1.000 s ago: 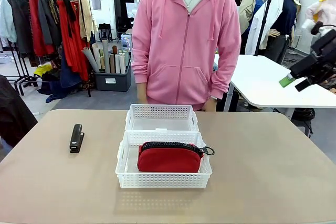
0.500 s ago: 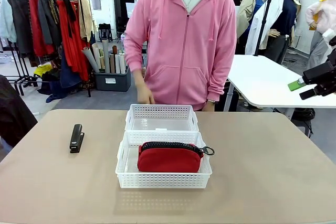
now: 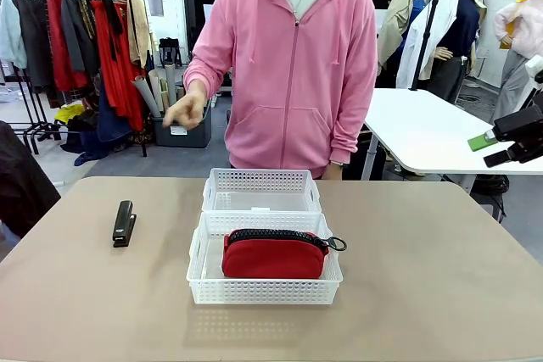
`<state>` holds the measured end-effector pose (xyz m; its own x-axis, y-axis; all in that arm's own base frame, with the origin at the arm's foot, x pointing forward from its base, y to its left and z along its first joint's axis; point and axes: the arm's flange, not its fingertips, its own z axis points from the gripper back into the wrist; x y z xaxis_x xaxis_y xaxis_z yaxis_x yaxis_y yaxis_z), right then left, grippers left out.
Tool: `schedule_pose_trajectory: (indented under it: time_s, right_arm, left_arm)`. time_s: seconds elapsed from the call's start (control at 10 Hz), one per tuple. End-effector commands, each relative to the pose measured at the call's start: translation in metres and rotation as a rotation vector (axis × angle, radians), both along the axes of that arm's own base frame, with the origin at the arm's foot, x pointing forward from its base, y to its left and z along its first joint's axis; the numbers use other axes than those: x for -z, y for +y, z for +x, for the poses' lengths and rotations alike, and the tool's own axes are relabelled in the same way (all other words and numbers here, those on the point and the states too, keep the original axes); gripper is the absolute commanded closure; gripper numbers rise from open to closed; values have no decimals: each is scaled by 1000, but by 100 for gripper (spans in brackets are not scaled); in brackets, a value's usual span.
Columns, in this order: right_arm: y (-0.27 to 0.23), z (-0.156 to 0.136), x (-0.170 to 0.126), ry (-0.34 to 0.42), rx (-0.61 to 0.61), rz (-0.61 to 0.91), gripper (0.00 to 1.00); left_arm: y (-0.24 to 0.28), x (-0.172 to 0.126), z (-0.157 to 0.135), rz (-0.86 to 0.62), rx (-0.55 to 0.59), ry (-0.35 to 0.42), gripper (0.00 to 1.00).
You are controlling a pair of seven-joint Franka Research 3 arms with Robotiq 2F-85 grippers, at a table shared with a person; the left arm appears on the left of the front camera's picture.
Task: Distribute items into two baskets.
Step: Pick up the Stapler that the person points to.
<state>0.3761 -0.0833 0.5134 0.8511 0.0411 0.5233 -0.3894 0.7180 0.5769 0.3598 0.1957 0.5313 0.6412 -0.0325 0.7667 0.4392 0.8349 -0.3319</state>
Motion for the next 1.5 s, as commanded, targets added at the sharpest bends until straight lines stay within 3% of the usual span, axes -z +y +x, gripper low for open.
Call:
schedule_pose_trajectory:
  time_s: [0.0,0.1,1.1,1.2,1.4]
  right_arm:
    - [-2,2,-4,-29,-19,10,0]
    - [0,0,0,0,0,0,0]
    - [0,0,0,0,0,0,0]
    - [0,0,0,0,0,0,0]
    - [0,0,0,0,0,0,0]
  left_arm:
    - [1,1,1,-12,11,-28,0]
    - [1,1,1,-12,11,-28,0]
    - [1,1,1,-12,11,-28,0]
    - [0,0,0,0,0,0,0]
    - [1,-2,27,-11,-14,54,0]
